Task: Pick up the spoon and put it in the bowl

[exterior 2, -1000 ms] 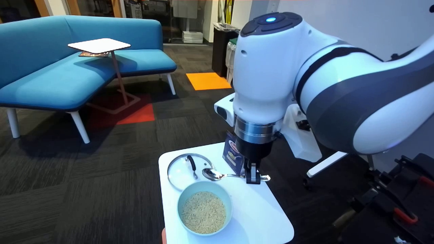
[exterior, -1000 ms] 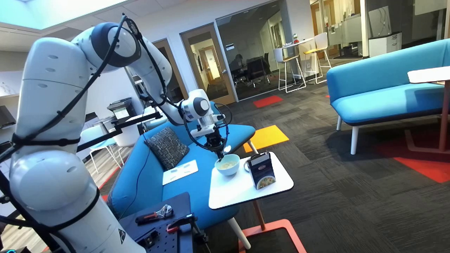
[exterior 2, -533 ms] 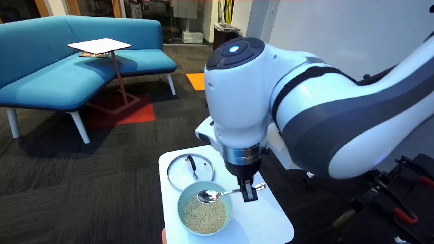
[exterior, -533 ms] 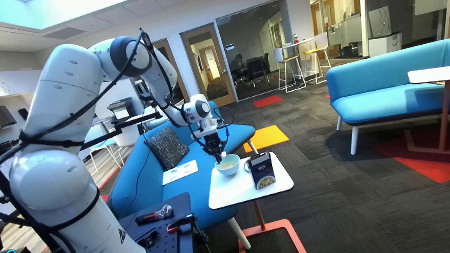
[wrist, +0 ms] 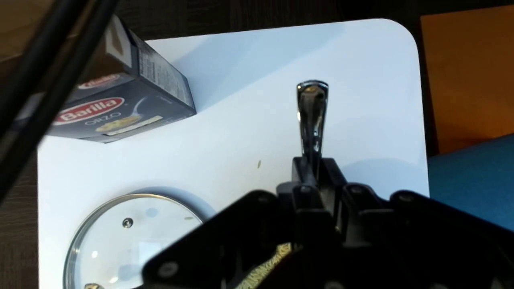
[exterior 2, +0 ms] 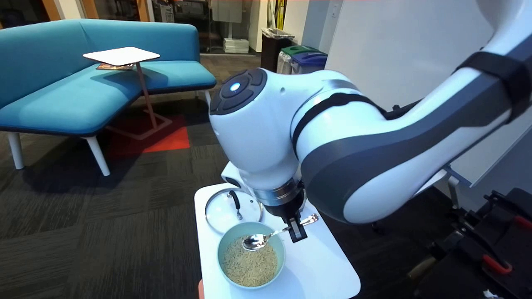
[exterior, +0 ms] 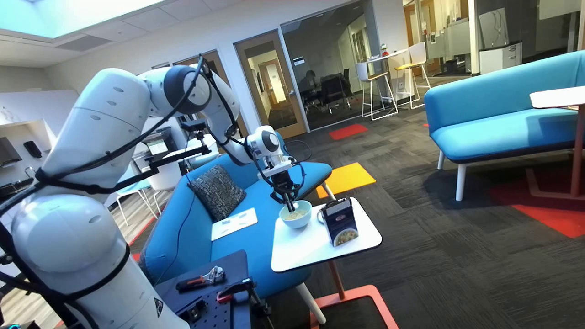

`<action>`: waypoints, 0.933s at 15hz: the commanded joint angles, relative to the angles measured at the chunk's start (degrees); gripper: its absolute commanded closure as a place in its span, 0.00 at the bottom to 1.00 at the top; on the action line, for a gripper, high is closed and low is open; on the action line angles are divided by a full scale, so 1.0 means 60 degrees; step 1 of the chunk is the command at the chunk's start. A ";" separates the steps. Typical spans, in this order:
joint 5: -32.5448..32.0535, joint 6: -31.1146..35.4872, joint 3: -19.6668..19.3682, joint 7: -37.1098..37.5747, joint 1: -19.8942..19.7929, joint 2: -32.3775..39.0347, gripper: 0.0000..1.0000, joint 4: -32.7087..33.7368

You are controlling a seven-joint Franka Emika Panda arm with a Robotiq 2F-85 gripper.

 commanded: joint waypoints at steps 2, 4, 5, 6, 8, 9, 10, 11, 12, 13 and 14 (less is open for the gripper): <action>-0.0201 -0.0756 0.0019 -0.0527 0.0143 0.0943 0.97 0.1295; -0.0189 -0.0870 0.0011 -0.0652 0.0223 0.1253 0.97 0.1629; -0.0183 -0.0920 0.0003 -0.0668 0.0271 0.1395 0.97 0.1782; -0.0182 -0.0962 -0.0003 -0.0709 0.0327 0.1533 0.97 0.1932; -0.0169 -0.1046 -0.0026 -0.0741 0.0436 0.1784 0.97 0.2209; -0.0166 -0.1092 -0.0045 -0.0732 0.0496 0.1889 0.97 0.2341; -0.0184 -0.1142 -0.0080 -0.0705 0.0570 0.1992 0.97 0.2470; -0.0206 -0.1197 -0.0123 -0.0657 0.0643 0.2081 0.97 0.2603; -0.0224 -0.1255 -0.0165 -0.0631 0.0710 0.2157 0.97 0.2724; -0.0242 -0.1336 -0.0217 -0.0601 0.0782 0.2237 0.97 0.2856; -0.0247 -0.1408 -0.0260 -0.0597 0.0842 0.2307 0.97 0.2980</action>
